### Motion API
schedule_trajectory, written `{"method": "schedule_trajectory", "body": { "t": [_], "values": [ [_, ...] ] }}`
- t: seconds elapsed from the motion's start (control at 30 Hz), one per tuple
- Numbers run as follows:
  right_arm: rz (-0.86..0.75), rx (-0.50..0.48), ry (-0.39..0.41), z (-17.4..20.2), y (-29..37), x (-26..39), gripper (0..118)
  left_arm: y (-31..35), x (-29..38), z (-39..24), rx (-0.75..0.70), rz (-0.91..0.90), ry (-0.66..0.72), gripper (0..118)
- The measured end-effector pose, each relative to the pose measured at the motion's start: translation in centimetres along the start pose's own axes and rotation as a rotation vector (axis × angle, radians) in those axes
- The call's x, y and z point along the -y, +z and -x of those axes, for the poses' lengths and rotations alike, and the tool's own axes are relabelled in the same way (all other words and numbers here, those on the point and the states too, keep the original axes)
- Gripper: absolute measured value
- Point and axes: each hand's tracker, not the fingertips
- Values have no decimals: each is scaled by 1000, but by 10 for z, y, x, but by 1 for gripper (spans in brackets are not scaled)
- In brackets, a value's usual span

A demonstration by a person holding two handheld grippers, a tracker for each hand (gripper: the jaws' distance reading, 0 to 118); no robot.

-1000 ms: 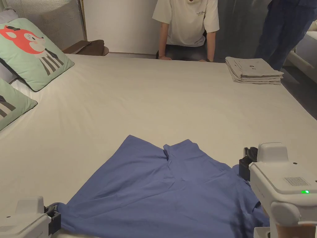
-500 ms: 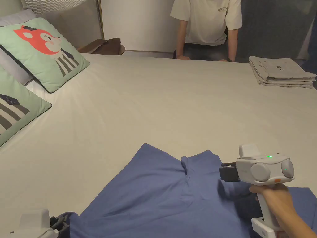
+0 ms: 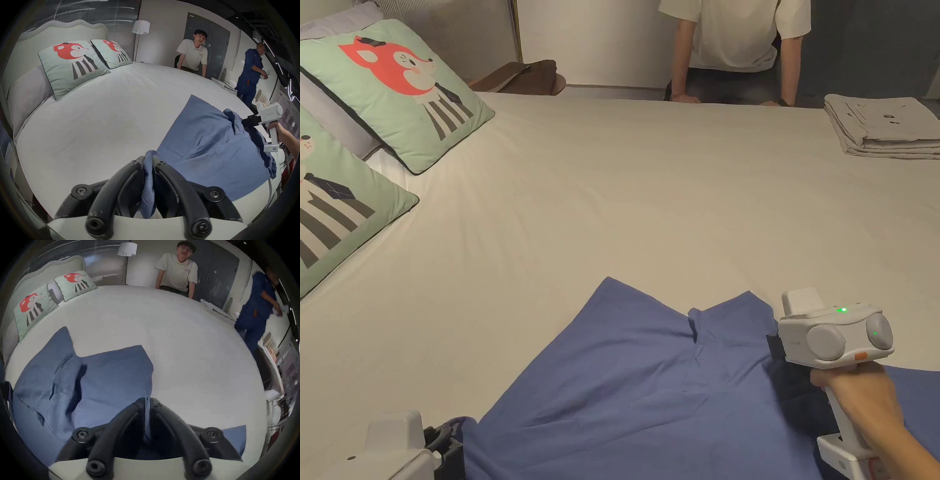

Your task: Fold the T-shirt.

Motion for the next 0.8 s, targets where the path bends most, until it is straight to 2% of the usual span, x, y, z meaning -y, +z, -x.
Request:
{"method": "schedule_trajectory", "body": {
  "t": [0.07,0.3,0.5,0.6,0.8],
  "values": [
    [-43,14,-21,-4,15,2,5,0,0,1,4,-8,-1,3],
    [-168,31,-21,-10,65,1,4,11,-5,-1,22,-47,-1,3],
    [-220,28,-60,-23,105,-9,3,27,-35,-6,61,-127,35,3],
    [-261,92,-40,-30,128,-7,3,33,-53,-13,71,-170,7,3],
    [-400,122,-72,-60,185,-3,3,32,-84,-27,106,-219,-40,3]
  ]
}}
